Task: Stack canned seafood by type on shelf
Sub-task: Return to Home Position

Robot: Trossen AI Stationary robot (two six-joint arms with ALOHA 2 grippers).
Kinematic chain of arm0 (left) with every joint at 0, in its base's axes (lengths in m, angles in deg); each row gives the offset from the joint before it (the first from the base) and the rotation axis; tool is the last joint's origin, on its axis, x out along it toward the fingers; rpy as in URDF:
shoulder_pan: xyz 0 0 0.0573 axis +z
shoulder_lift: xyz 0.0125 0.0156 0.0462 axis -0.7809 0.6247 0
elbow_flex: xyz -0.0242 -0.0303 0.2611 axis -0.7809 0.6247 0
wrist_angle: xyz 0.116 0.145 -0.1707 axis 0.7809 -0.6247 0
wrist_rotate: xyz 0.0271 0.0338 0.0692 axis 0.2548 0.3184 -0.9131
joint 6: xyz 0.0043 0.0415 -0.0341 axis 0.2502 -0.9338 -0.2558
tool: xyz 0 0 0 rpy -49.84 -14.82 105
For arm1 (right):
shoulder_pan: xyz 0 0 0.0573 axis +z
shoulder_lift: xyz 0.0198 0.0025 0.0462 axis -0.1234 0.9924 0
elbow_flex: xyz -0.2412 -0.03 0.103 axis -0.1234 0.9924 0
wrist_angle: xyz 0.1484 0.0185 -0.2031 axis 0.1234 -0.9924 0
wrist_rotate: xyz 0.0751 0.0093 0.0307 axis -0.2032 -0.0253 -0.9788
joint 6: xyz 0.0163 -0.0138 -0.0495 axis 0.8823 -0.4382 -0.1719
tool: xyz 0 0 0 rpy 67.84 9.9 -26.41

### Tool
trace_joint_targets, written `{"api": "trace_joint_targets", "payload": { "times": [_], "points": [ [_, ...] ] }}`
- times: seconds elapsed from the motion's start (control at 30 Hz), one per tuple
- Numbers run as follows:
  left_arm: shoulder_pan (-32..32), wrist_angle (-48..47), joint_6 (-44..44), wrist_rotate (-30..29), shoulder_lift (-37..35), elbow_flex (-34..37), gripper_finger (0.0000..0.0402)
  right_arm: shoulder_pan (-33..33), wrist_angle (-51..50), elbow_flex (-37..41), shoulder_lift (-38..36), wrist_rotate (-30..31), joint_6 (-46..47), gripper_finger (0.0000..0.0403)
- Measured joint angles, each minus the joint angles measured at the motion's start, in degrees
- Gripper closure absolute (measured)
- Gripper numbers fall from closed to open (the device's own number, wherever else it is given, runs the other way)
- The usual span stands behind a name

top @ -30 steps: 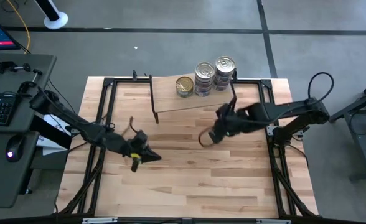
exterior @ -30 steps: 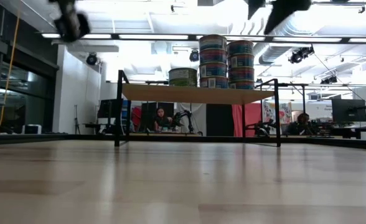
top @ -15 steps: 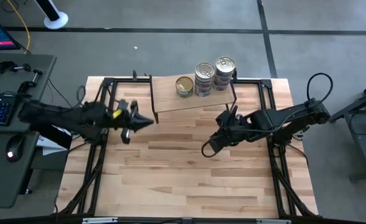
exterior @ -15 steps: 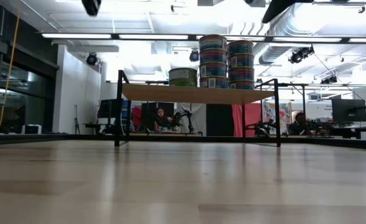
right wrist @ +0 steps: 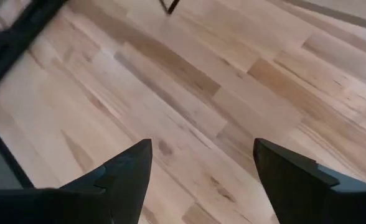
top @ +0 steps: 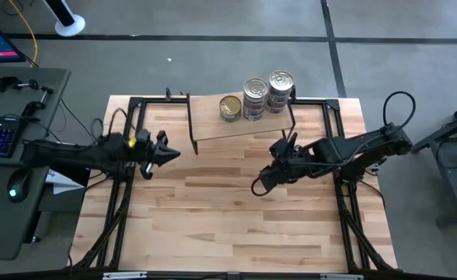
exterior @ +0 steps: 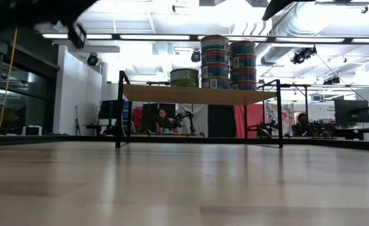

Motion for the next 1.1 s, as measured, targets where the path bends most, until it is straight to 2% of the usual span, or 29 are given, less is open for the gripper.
{"api": "trace_joint_targets", "payload": {
  "times": [0.07, 0.13, 0.23, 0.3, 0.33, 0.4, 0.47, 0.53, 0.63, 0.73, 0.8, 0.97, 1.03, 1.1],
  "points": [
    [-1.4, 5.6, 2.1, -1.6, -1.3, 5.6, 0.0401, 0.5, -0.6, 0.0, 0.0, -1.5, -1.2, 0.0146],
    [-2.3, 9.5, 3.6, -3.0, -2.9, 9.7, 0.0402, 2.0, -3.9, 0.0, 0.0, -1.3, 0.4, 0.0185],
    [-2.6, 11.1, 4.7, -4.9, -5.2, 13.9, 0.0402, 5.2, -12.0, 0.0, -0.2, -0.4, 4.0, 0.0293],
    [-2.2, 8.4, 3.7, -5.6, -6.7, 13.8, 0.0402, 7.5, -17.0, 0.1, -0.8, -1.0, 6.1, 0.0369],
    [-1.9, 8.1, 2.7, -5.6, -7.4, 13.8, 0.0402, 8.9, -18.7, 0.1, -1.5, -1.2, 7.1, 0.0384],
    [-1.2, 7.7, 1.6, -5.7, -8.4, 13.7, 0.0402, 11.6, -19.1, 1.9, -4.1, -1.3, 10.0, 0.0381],
    [-0.6, 7.3, 1.4, -5.7, -9.0, 13.7, 0.0402, 14.4, -16.3, 7.0, -8.7, -1.6, 14.0, 0.0386],
    [-0.3, 7.0, 2.2, -5.7, -9.1, 13.7, 0.0402, 16.7, -10.0, 14.6, -14.3, -1.6, 18.0, 0.0398],
    [-0.3, 5.3, 3.3, -5.6, -9.0, 13.7, 0.0402, 17.9, 5.9, 28.7, -22.8, -0.2, 18.0, 0.0398],
    [-0.3, 3.3, 3.2, -5.7, -9.0, 13.7, 0.0402, 14.1, 24.8, 42.4, -30.3, 4.8, 9.5, 0.0402],
    [-0.3, 2.5, 2.9, -5.6, -8.8, 13.7, 0.0402, 8.9, 35.7, 50.8, -34.9, 4.8, 0.8, 0.0402],
    [-0.3, 1.3, 2.9, -5.6, -8.6, 13.7, 0.0402, -6.9, 56.9, 68.1, -46.6, -5.5, -19.0, 0.0402],
    [-0.3, 1.2, 2.9, -5.6, -8.6, 13.7, 0.0402, -10.8, 65.0, 73.1, -51.4, -11.0, -24.2, 0.0403],
    [-0.3, 0.8, 2.9, -5.6, -8.6, 13.7, 0.0402, -12.6, 68.7, 77.5, -56.2, -13.4, -26.9, 0.0403]
  ]
}}
